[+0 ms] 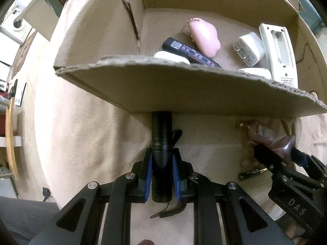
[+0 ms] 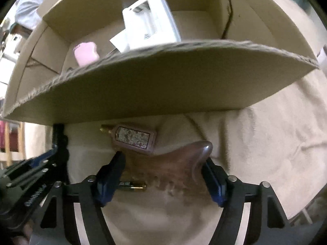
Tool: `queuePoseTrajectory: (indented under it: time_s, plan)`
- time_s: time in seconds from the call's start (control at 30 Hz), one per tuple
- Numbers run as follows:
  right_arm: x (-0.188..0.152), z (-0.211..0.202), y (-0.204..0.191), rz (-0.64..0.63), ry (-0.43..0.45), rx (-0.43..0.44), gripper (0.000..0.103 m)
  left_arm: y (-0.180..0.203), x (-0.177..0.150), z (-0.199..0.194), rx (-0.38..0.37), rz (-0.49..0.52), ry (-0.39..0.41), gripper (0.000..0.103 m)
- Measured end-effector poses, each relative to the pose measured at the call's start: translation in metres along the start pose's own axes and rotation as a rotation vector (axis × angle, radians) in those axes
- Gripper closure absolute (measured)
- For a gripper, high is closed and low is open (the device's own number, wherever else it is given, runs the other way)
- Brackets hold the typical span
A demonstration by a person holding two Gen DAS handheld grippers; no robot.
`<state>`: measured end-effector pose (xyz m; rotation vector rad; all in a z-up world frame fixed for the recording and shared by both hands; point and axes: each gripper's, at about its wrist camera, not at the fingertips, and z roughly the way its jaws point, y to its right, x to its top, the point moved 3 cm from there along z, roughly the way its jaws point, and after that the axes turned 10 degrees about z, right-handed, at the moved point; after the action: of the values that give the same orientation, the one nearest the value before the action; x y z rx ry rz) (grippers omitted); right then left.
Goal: Organize rigid objects
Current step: 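Grasp the black flashlight with the left tool while the right tool grasps the pink comb, then lift the black flashlight and pink comb toward the box with both tools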
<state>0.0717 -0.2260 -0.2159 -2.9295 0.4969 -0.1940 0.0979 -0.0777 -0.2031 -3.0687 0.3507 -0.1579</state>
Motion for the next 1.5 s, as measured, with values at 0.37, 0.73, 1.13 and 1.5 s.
queuePoseTrajectory:
  time_s: [0.37,0.73,1.13,1.5]
  plan:
    - [0.008,0.031,-0.042,-0.030,0.022,-0.191,0.000,0.006,-0.002,-0.006,0.011,-0.004,0.008,0.086]
    - [-0.003,0.030,-0.061,0.000,0.087,-0.233,0.000,-0.007,-0.003,-0.015,0.026,-0.050,0.013,0.086]
    - [0.002,0.026,-0.051,-0.101,0.114,-0.132,0.000,-0.011,0.001,-0.012,0.025,-0.054,0.001,0.087]
    - [-0.019,0.001,-0.026,-0.100,0.023,0.026,0.000,-0.020,-0.004,-0.007,0.013,-0.055,0.005,0.087]
